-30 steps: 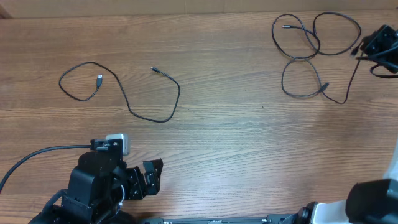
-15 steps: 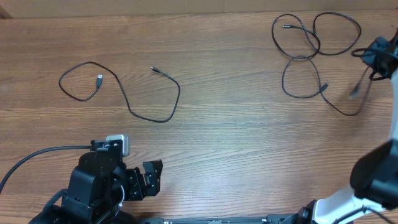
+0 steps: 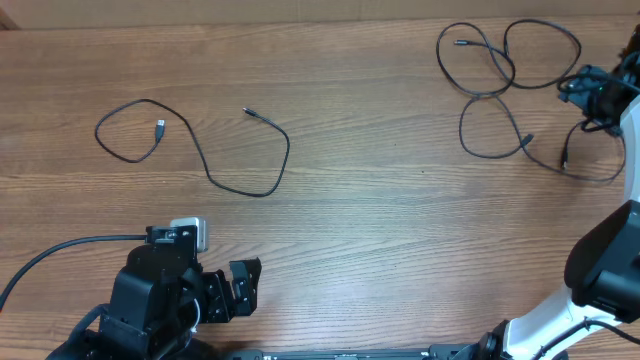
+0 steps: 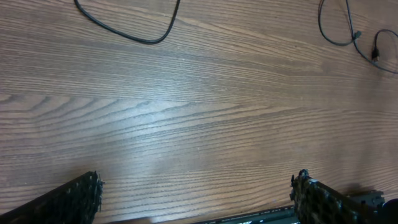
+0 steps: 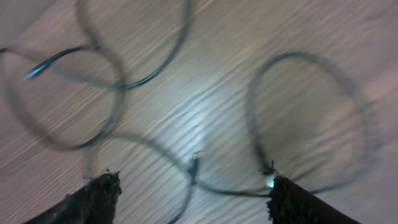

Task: Untangle cables

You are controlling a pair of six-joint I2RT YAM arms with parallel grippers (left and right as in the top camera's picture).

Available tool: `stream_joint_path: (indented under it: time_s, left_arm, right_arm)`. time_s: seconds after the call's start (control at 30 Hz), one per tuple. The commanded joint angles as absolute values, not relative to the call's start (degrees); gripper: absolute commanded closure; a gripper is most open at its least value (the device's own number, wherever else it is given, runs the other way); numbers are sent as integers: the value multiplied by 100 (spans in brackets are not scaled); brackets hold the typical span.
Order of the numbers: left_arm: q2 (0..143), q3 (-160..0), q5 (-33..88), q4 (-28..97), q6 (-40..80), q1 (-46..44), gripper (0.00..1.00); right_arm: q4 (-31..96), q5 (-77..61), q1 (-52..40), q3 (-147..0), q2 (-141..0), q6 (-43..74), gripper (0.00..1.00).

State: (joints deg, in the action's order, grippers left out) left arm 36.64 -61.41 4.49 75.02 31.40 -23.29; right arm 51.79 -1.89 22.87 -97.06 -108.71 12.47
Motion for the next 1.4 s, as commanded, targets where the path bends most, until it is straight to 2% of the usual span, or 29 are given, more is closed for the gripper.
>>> stream_joint_path:
  time_s: [0.0, 0.17, 0.33, 0.47, 0.77, 0.9, 1.07, 1.3, 1.37]
  left_arm:
    - [3636, -6095, 408, 7498, 3177, -2370, 1]
    - [3636, -6095, 408, 7494, 3177, -2370, 0]
    - [3636, -6095, 408, 7498, 3175, -2370, 1]
    - [3636, -6095, 405, 7485, 3177, -2370, 0]
    - [3636, -6095, 412, 7502, 3177, -2370, 1]
    - [3636, -6095, 410, 7502, 3175, -2370, 1]
    - [3636, -6095, 403, 7498, 3175, -2370, 1]
    - [3636, -6095, 384, 7474, 3175, -2370, 0]
    - [3636, -6095, 384, 7476, 3175, -2370, 0]
  right_arm:
    - [5212, -1706, 2246, -9734, -10853, 875, 18]
    - [5271, -1723, 2058, -9574, -11050, 847, 11]
    - [5374, -1828, 1898, -9365, -11391, 814, 11]
    - [5481, -1844, 1549, -9365, -11614, 250, 11]
    - [5258, -316, 626, -9365, -12062, 506, 10]
    - [5118, -19, 489, -9365, -12134, 642, 21]
    - [5116, -25, 482, -9343, -12202, 642, 44]
    - [5216, -23, 381, -9279, -12460, 668, 58]
    - [5210, -23, 346, -9273, -12466, 711, 60]
